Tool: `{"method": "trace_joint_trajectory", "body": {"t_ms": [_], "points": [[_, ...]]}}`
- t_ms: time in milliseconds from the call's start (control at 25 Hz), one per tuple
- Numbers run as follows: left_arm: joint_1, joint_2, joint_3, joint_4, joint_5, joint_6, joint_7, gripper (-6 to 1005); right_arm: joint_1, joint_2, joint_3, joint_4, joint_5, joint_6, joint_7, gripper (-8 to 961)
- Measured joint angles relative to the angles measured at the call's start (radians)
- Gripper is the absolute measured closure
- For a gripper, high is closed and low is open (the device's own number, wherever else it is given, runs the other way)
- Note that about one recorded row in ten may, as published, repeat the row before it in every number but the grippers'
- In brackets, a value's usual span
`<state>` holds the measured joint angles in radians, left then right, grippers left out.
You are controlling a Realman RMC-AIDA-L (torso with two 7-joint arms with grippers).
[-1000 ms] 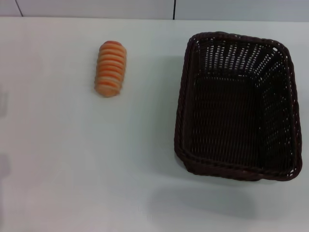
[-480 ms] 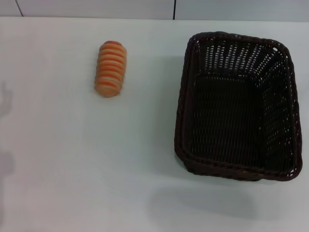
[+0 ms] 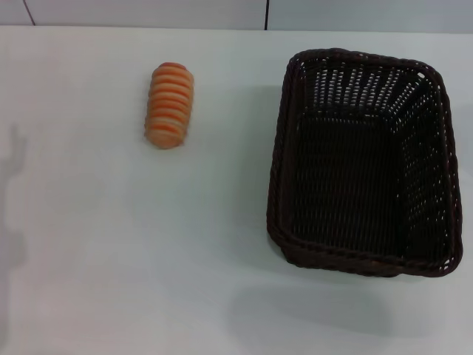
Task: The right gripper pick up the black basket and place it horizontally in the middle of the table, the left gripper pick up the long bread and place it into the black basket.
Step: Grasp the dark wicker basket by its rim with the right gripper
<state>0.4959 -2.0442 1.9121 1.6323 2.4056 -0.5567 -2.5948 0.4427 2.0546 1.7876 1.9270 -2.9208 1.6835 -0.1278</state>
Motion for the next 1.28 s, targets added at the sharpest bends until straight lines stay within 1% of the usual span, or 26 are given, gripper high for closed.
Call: {"method": "trace_joint_trajectory", "body": {"t_ms": [40, 80, 200, 240, 280, 320, 360, 400, 440, 480, 520, 560, 720, 800, 840, 880, 920, 960, 1000, 1040, 1120, 1280], "points": [[0.0, 0.0, 0.0, 0.0, 0.0, 0.0, 0.0, 187, 0.009, -0.002, -0.042, -0.02, 0.0, 0.001, 0.037, 367], [-0.001, 0.009, 0.004, 0.004, 0.0, 0.0, -0.007, 187, 0.009, -0.002, -0.042, -0.02, 0.0, 0.001, 0.037, 367], [-0.004, 0.015, 0.005, 0.005, 0.0, 0.0, -0.015, 187, 0.031, -0.002, -0.096, -0.063, 0.0, 0.003, 0.084, 368], [-0.016, 0.037, 0.005, -0.001, 0.0, 0.0, -0.039, 187, 0.038, -0.001, -0.123, -0.081, -0.001, 0.002, 0.11, 368], [-0.016, 0.037, 0.005, -0.001, 0.0, 0.0, -0.039, 187, 0.038, -0.001, -0.123, -0.081, -0.001, 0.002, 0.11, 368], [-0.019, 0.047, 0.005, -0.004, 0.0, -0.001, -0.045, 187, 0.038, 0.005, -0.147, -0.091, -0.001, -0.008, 0.134, 368], [-0.019, 0.047, 0.005, -0.004, 0.0, -0.001, -0.045, 187, 0.038, 0.005, -0.147, -0.091, -0.001, -0.008, 0.134, 368], [-0.02, 0.05, 0.005, -0.005, 0.0, -0.003, -0.047, 187, 0.035, 0.009, -0.158, -0.093, -0.001, -0.015, 0.146, 368], [-0.023, 0.06, 0.005, -0.008, 0.0, -0.006, -0.051, 187, 0.026, 0.014, -0.184, -0.095, -0.001, -0.027, 0.169, 368], [-0.023, 0.06, 0.005, -0.008, 0.0, -0.006, -0.051, 187, 0.026, 0.014, -0.184, -0.095, -0.001, -0.027, 0.169, 368], [-0.027, 0.069, 0.005, -0.009, -0.001, -0.006, -0.053, 187, 0.013, 0.015, -0.216, -0.095, -0.001, -0.042, 0.195, 368], [-0.027, 0.069, 0.005, -0.009, -0.001, -0.006, -0.053, 187, 0.013, 0.015, -0.216, -0.095, -0.001, -0.042, 0.195, 368], [-0.036, 0.081, 0.002, -0.011, 0.0, -0.003, -0.056, 187, -0.019, 0.016, -0.258, -0.084, -0.001, -0.067, 0.237, 368], [-0.036, 0.081, 0.002, -0.011, 0.0, -0.003, -0.056, 187, -0.025, 0.015, -0.262, -0.08, -0.001, -0.067, 0.244, 367], [-0.042, 0.094, 0.001, -0.011, 0.0, -0.002, -0.066, 187, -0.031, 0.015, -0.264, -0.072, -0.001, -0.067, 0.25, 367], [-0.042, 0.094, 0.001, -0.011, 0.0, -0.002, -0.066, 187, -0.038, 0.013, -0.265, -0.064, -0.001, -0.065, 0.255, 367], [-0.042, 0.094, 0.001, -0.011, 0.0, -0.002, -0.066, 187, -0.057, 0.005, -0.264, -0.035, -0.001, -0.052, 0.268, 367], [-0.042, 0.094, 0.001, -0.011, 0.0, -0.002, -0.066, 187, -0.057, 0.005, -0.264, -0.035, -0.001, -0.052, 0.268, 367], [-0.045, 0.1, -0.002, -0.011, 0.0, -0.001, -0.075, 187, -0.065, -0.001, -0.262, -0.019, -0.001, -0.045, 0.275, 367], [-0.051, 0.106, -0.004, -0.012, 0.0, 0.0, -0.078, 187, -0.078, -0.013, -0.259, 0.006, -0.002, -0.031, 0.289, 367], [-0.052, 0.107, -0.004, -0.013, 0.0, 0.0, -0.078, 187, -0.086, -0.024, -0.258, 0.02, -0.002, -0.021, 0.302, 367], [-0.058, 0.107, -0.004, -0.02, 0.0, 0.0, -0.078, 187, -0.094, -0.028, -0.262, 0.021, -0.002, -0.019, 0.308, 367]]}}
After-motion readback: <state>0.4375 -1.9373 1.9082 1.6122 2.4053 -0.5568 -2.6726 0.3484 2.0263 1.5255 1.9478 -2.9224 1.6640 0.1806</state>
